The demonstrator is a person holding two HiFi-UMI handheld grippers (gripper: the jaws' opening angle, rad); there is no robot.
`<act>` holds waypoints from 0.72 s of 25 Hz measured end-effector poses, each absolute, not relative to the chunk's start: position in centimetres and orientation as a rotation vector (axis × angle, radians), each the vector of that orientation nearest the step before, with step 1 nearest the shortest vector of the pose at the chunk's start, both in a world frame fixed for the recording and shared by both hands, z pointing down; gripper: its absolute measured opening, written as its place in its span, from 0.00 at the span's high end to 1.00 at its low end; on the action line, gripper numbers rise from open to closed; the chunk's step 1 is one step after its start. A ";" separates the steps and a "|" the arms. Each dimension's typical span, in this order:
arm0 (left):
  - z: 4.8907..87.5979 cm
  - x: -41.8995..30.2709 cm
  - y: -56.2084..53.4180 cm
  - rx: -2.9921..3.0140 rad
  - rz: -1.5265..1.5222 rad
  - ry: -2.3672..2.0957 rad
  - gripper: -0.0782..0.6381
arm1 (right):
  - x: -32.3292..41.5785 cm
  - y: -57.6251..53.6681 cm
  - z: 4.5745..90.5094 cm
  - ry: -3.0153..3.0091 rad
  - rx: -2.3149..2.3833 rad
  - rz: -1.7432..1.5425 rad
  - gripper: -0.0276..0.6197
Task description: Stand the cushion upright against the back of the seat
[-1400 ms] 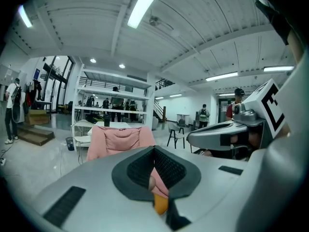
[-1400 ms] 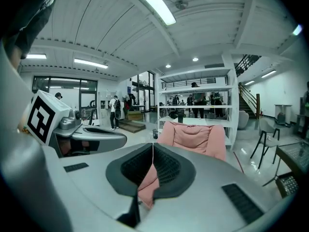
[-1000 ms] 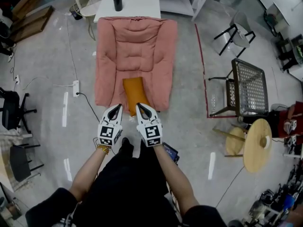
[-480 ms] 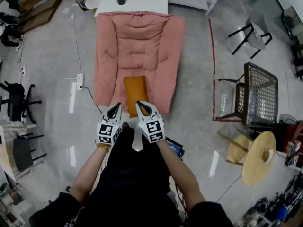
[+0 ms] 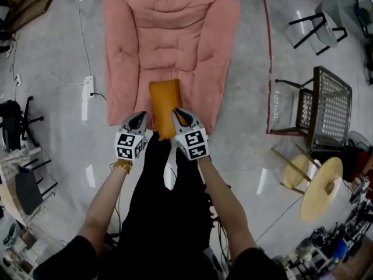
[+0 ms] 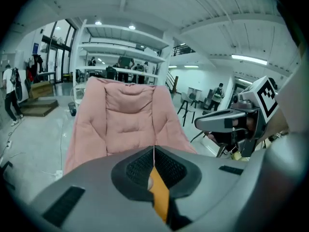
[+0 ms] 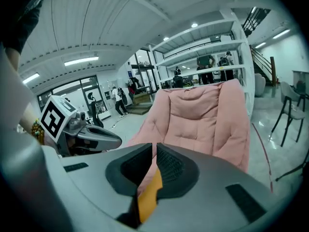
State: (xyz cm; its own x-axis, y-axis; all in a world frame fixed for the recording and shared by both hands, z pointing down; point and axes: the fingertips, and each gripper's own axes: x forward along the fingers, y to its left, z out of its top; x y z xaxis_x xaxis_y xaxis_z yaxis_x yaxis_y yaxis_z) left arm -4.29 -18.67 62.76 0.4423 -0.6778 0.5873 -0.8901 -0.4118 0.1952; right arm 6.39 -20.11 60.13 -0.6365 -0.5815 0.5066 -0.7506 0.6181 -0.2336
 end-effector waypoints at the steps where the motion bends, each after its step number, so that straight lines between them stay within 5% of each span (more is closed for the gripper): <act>1: 64.4 -4.5 -19.2 2.196 0.584 -1.288 0.87 | 6.1 -20.7 61.5 -2.450 1.058 0.621 0.93; 7: 74.2 -4.5 -21.0 2.064 0.545 -1.092 0.86 | 6.2 -23.5 70.0 -2.379 0.974 0.689 0.93; 11: 79.2 -4.5 -22.0 1.996 0.497 -1.004 0.72 | 7.0 -25.3 75.8 -2.334 0.922 0.748 0.92; 18: 86.7 -5.2 -23.5 1.843 0.369 -0.942 0.58 | 6.9 -25.5 86.3 -2.219 0.759 0.980 0.68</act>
